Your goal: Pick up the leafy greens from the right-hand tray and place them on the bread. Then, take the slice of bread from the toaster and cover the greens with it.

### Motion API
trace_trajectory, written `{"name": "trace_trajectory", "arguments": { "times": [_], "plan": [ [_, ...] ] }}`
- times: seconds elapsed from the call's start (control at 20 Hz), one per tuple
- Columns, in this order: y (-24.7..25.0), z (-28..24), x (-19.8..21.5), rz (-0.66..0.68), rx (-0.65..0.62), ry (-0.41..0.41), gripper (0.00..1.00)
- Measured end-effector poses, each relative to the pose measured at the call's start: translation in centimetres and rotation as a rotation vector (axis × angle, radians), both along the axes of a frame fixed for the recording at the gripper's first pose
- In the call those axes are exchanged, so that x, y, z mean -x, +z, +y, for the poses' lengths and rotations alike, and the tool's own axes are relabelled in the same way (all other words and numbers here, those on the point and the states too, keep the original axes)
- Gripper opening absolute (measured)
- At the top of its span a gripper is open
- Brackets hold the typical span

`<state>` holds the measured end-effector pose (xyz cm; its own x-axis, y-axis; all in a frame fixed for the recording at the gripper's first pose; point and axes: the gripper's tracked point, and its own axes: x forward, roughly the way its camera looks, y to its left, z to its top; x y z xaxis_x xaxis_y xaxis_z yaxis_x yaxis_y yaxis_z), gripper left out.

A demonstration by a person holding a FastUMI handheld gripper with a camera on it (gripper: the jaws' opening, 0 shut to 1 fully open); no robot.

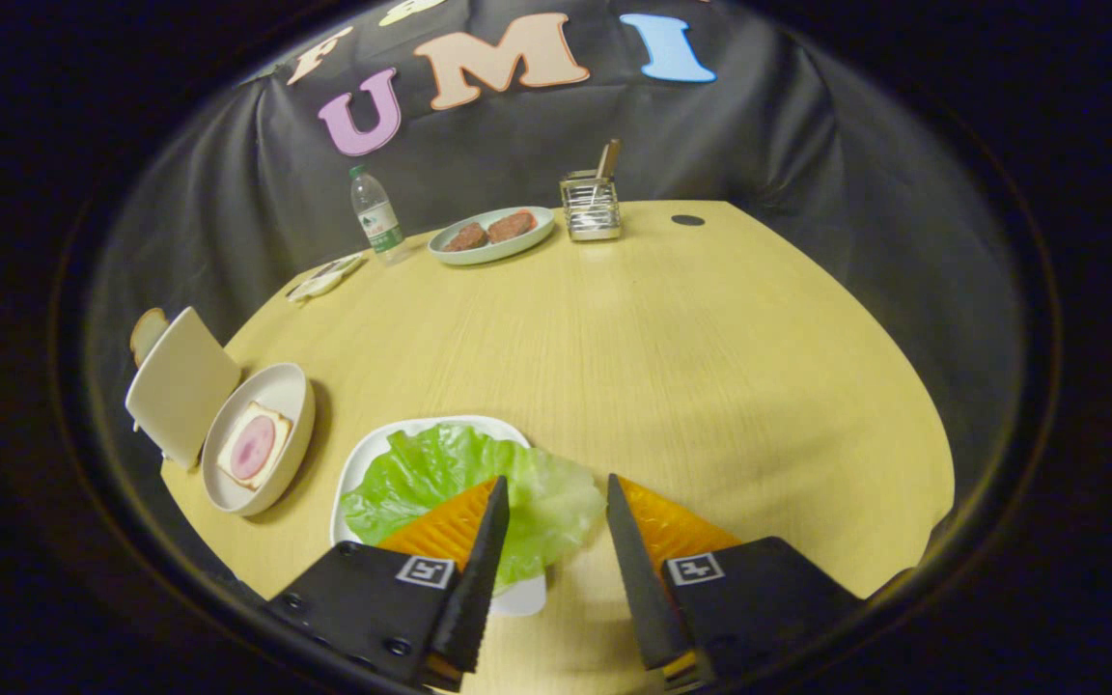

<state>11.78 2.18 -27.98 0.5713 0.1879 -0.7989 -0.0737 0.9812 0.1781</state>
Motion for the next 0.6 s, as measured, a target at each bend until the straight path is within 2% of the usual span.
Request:
{"name": "trace_trajectory", "arguments": {
  "times": [0.1, 0.45, 0.6],
  "plan": [
    [0.0, 0.4, 0.2, 0.001, 0.002, 0.017, 0.53],
    [0.3, -0.6, 0.3, -0.01, 0.082, -0.007, 0.04],
    [1.6, 0.1, 0.3, -0.035, 0.055, -0.019, 0.04]
  ]
}}
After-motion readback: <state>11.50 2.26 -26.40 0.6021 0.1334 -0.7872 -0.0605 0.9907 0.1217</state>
